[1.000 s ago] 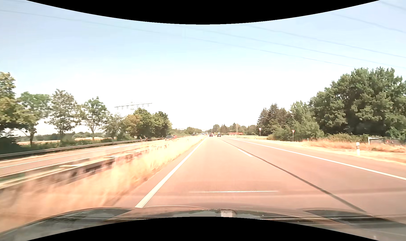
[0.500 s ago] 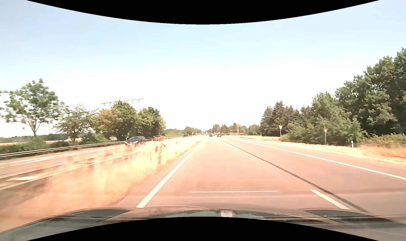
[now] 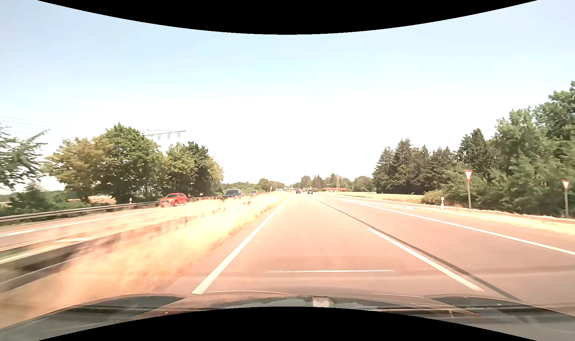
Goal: Follow the waypoints while adhering to traffic rules and regulations
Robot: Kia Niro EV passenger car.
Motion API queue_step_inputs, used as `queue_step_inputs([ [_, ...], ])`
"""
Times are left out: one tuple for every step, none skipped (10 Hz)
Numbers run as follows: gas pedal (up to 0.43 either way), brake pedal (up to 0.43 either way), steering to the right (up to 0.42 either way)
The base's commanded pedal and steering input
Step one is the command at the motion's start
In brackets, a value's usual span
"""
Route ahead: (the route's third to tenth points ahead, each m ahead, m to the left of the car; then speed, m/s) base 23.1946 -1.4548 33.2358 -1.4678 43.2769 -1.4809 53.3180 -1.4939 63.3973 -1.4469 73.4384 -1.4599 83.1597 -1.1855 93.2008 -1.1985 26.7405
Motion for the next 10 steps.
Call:
queue_step_inputs([
  [0.209,0.000,0.000],
  [0.209,0.000,0.000],
  [0.209,0.000,0.000],
  [0.209,0.000,0.000],
  [0.209,0.000,0.000],
  [0.209,0.000,0.000],
  [0.209,0.000,0.000],
  [0.209,0.000,0.000],
  [0.209,0.000,0.000],
  [0.209,0.000,0.000],
])
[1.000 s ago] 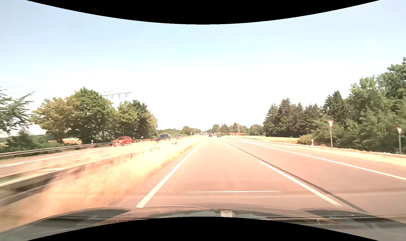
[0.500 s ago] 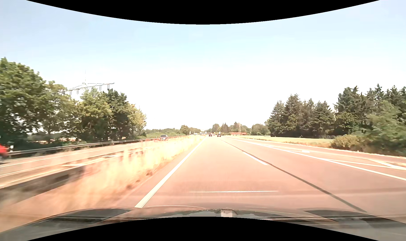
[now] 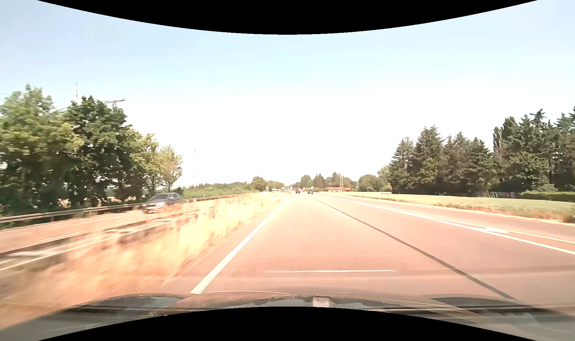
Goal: Follow the waypoints while adhering to traffic rules and regulations
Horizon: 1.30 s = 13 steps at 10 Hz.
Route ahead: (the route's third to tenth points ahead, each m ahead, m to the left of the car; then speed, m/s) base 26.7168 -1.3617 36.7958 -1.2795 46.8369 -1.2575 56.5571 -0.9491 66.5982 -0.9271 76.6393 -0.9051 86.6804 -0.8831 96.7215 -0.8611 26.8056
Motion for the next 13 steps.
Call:
queue_step_inputs([
  [0.209,0.000,0.000],
  [0.209,0.000,0.000],
  [0.209,0.000,0.000],
  [0.209,0.000,0.000],
  [0.209,0.000,0.000],
  [0.209,0.000,0.000],
  [0.209,0.000,0.000],
  [0.209,0.000,0.000],
  [0.209,0.000,0.000],
  [0.209,0.000,0.000],
  [0.209,0.000,0.000],
  [0.209,0.000,0.000],
  [0.209,0.000,0.000],
])
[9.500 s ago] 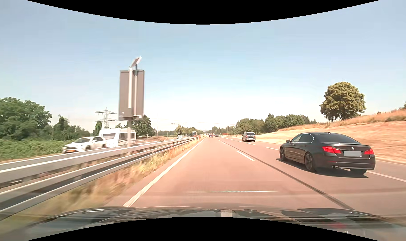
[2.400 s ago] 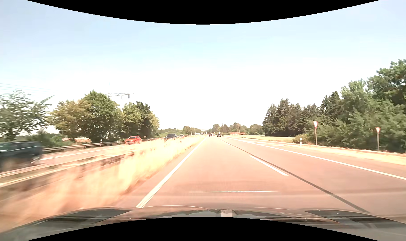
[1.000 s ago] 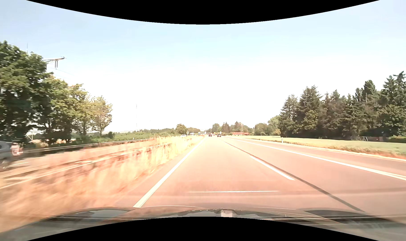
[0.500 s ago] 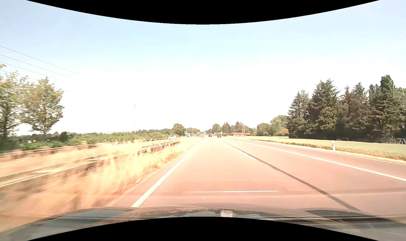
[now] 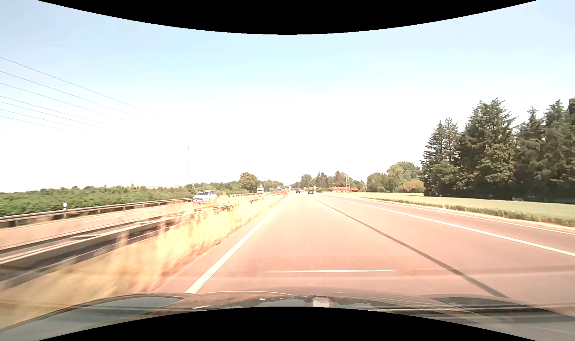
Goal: Follow the waypoints while adhering to traffic rules and regulations
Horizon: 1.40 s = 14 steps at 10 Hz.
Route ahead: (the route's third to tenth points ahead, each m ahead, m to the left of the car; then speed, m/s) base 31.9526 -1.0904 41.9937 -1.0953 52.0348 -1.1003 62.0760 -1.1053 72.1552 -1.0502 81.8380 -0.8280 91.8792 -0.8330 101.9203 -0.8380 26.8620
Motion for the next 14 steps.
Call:
queue_step_inputs([
  [0.209,0.000,0.000],
  [0.209,0.000,0.000],
  [0.209,0.000,0.000],
  [0.209,0.000,-0.001],
  [0.209,0.000,0.000],
  [0.209,0.000,0.000],
  [0.209,0.000,-0.001],
  [0.209,0.000,0.000],
  [0.209,0.000,-0.001],
  [0.209,0.000,0.000],
  [0.209,0.000,0.000],
  [0.209,0.000,-0.001],
  [0.209,0.000,0.000],
  [0.209,0.000,-0.001],
])
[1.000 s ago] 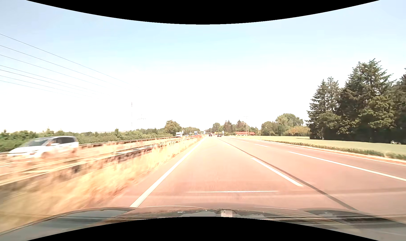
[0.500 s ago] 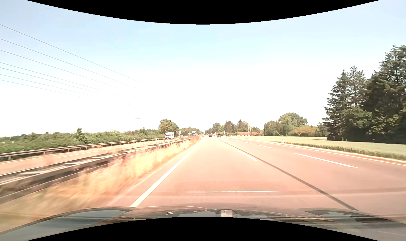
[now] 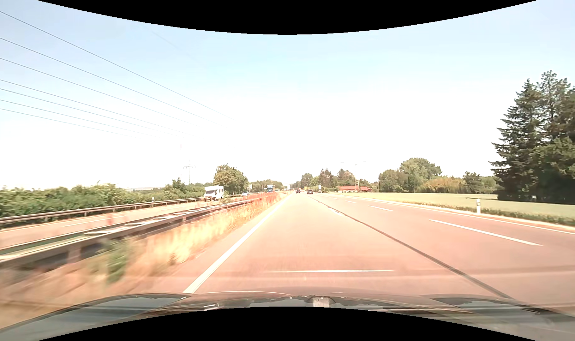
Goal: Follow the waypoints while adhering to traffic rules and regulations
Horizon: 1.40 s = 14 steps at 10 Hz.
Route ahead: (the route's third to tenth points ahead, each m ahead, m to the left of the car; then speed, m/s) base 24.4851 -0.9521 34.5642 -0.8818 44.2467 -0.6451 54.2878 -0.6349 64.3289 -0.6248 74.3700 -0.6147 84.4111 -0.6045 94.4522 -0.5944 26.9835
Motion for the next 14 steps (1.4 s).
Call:
queue_step_inputs([
  [0.209,0.000,-0.001],
  [0.209,0.000,0.000],
  [0.209,0.000,0.000],
  [0.209,0.000,-0.001],
  [0.209,0.000,-0.001],
  [0.209,0.000,-0.001],
  [0.209,0.000,-0.001],
  [0.209,0.000,0.000],
  [0.209,0.000,-0.001],
  [0.209,0.000,0.000],
  [0.209,0.000,0.000],
  [0.209,0.000,0.000],
  [0.209,0.000,0.000],
  [0.209,0.000,0.000],
])
